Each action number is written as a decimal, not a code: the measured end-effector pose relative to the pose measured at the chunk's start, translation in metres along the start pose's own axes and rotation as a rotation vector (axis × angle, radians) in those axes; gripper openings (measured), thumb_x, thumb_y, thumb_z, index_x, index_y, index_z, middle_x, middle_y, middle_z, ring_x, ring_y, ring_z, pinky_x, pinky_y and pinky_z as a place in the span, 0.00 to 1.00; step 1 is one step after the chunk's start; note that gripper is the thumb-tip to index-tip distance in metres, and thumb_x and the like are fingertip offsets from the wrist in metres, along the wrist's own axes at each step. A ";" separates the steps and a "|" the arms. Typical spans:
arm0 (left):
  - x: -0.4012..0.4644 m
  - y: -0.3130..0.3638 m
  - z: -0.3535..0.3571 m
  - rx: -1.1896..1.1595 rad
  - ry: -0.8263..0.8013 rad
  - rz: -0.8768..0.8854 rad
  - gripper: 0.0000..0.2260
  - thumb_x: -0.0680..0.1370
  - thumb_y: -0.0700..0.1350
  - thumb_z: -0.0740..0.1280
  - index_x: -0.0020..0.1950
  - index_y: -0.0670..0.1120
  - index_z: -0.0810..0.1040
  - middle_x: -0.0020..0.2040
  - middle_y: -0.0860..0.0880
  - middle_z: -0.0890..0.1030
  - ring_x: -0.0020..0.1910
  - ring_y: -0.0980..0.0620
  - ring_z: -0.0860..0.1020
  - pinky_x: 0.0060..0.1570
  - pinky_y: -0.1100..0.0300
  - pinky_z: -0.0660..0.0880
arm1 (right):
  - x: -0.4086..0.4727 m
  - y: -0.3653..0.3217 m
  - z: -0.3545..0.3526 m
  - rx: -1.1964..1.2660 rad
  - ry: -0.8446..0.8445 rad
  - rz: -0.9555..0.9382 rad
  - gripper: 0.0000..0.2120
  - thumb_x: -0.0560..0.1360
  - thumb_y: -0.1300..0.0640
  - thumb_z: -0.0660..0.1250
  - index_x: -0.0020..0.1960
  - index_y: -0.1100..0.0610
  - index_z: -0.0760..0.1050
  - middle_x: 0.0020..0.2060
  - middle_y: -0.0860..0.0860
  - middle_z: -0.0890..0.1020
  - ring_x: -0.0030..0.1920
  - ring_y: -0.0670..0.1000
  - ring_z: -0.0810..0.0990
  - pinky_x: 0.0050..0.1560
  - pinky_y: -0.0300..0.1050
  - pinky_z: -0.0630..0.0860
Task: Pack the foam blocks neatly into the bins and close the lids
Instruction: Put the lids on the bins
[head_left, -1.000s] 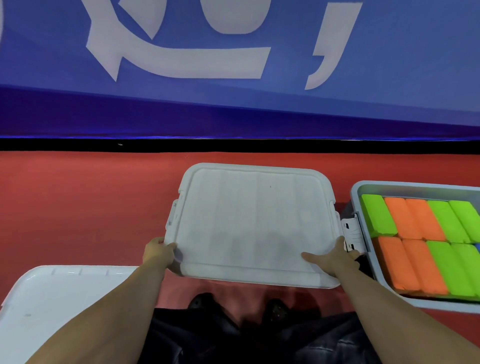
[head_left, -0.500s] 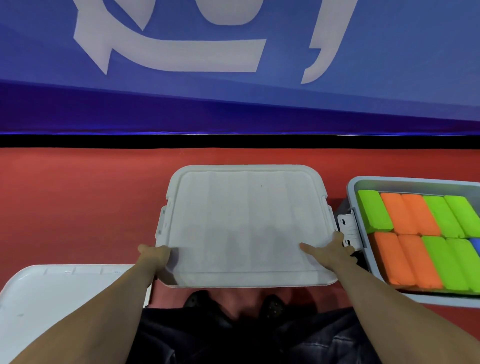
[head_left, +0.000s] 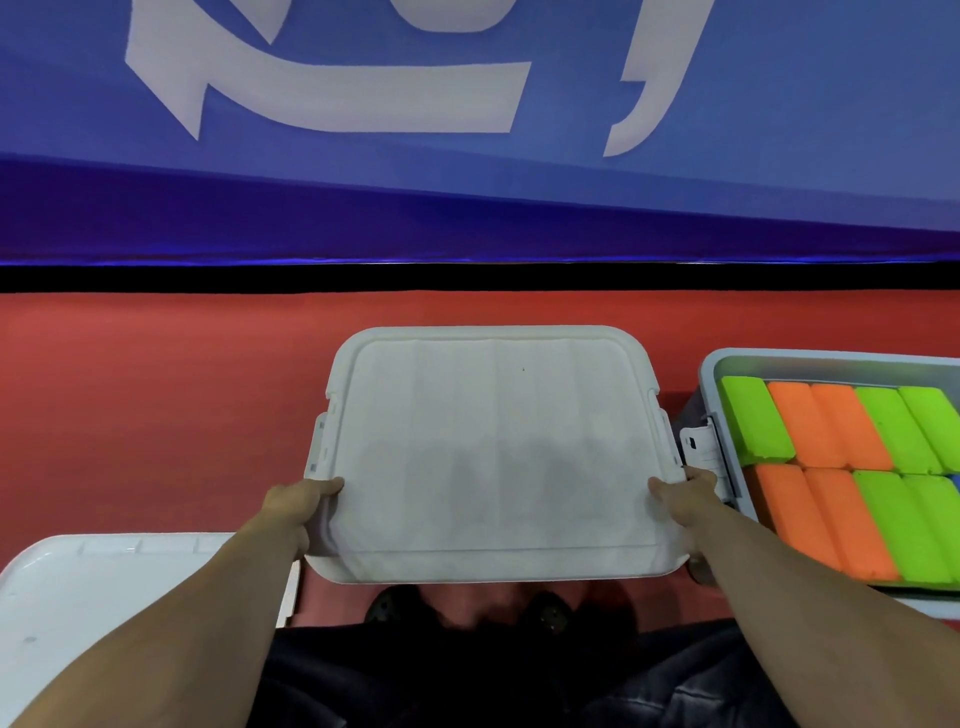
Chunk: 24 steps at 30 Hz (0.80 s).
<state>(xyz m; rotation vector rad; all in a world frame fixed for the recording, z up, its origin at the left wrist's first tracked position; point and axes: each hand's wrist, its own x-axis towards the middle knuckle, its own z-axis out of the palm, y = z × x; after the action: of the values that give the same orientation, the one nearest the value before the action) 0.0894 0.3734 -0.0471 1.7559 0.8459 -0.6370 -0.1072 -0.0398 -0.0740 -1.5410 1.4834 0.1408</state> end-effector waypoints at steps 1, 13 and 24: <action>0.001 0.000 0.000 -0.006 -0.013 0.003 0.19 0.75 0.36 0.76 0.62 0.35 0.74 0.57 0.38 0.78 0.51 0.38 0.76 0.55 0.41 0.77 | 0.000 -0.001 -0.001 0.013 -0.006 0.008 0.32 0.79 0.61 0.69 0.76 0.63 0.56 0.71 0.64 0.69 0.67 0.65 0.73 0.70 0.57 0.69; 0.003 -0.010 0.005 0.028 -0.046 0.308 0.27 0.79 0.34 0.69 0.77 0.49 0.71 0.66 0.47 0.79 0.59 0.45 0.77 0.67 0.49 0.72 | 0.002 -0.010 0.000 -0.002 -0.063 -0.017 0.34 0.79 0.63 0.67 0.81 0.57 0.56 0.74 0.62 0.68 0.70 0.65 0.70 0.73 0.58 0.67; -0.001 -0.011 0.008 0.086 0.041 0.321 0.27 0.79 0.35 0.70 0.78 0.47 0.70 0.74 0.48 0.74 0.71 0.43 0.73 0.75 0.49 0.66 | 0.004 0.001 0.004 0.194 -0.141 -0.026 0.62 0.60 0.43 0.84 0.81 0.52 0.49 0.74 0.55 0.66 0.71 0.60 0.70 0.70 0.61 0.71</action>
<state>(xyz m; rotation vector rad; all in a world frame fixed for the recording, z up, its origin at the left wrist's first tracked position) 0.0794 0.3680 -0.0551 1.9355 0.5528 -0.4300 -0.1048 -0.0402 -0.0789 -1.3660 1.3250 0.0859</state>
